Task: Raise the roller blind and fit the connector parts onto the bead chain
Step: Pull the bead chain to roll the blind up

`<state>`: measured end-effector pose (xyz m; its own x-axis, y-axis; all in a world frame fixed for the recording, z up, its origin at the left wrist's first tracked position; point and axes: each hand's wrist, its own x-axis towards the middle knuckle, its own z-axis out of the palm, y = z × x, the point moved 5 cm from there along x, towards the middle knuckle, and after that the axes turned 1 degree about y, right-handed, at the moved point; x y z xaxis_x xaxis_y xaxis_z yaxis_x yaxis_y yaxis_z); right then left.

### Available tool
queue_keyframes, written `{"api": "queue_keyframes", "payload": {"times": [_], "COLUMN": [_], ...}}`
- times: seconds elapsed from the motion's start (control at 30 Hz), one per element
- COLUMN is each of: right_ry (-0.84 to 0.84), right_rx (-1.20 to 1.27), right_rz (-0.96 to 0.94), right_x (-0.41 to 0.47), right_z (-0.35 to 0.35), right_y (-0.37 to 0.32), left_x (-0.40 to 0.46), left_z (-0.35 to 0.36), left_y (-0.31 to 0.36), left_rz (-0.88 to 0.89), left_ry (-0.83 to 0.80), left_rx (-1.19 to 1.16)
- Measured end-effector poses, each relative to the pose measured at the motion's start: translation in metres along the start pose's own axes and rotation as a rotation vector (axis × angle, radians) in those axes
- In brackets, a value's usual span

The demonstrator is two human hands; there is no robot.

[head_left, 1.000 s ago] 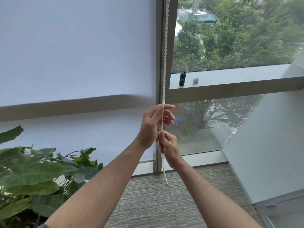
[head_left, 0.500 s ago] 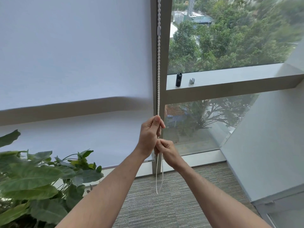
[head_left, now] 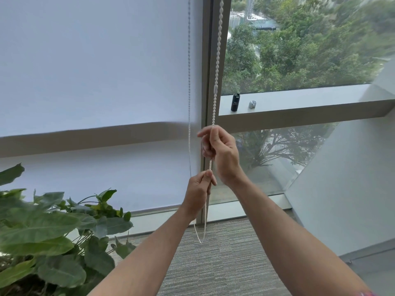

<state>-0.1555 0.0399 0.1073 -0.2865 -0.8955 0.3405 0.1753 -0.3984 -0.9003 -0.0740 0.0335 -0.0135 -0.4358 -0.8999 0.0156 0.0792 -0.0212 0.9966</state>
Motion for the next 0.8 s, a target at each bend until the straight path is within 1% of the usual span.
{"api": "queue_keyframes", "payload": {"times": [0.2,0.33,0.43,0.5,0.63,0.7,0.8], "right_ry": [0.107,0.123,0.135,0.140,0.129,0.132,0.147], "right_rx": [-0.056,-0.054,-0.096,-0.123,-0.109,-0.143,-0.196], "right_rz": [0.039,0.048,0.060,0.082,0.127,0.157,0.200], "right_x": [-0.009,-0.014,-0.022,-0.029,-0.042,-0.049,-0.058], "right_z": [-0.004,-0.003,-0.002,-0.005,-0.013,-0.016,-0.021], "right_y": [0.015,0.020,0.030,0.040,0.062,0.073,0.088], "left_x": [-0.008,-0.006,0.001,0.007,0.020,0.024,0.025], "left_z": [0.008,0.005,-0.004,-0.013,-0.023,-0.024,-0.015], "left_y": [-0.013,-0.014,-0.011,-0.009,0.019,0.040,0.077], "left_rz": [-0.058,-0.057,-0.043,-0.048,0.019,0.049,0.159], "left_ry": [-0.051,-0.117,-0.176,-0.164,-0.112,-0.081,-0.133], "left_rx": [-0.006,-0.008,0.018,-0.035,-0.211,-0.270,-0.288]}}
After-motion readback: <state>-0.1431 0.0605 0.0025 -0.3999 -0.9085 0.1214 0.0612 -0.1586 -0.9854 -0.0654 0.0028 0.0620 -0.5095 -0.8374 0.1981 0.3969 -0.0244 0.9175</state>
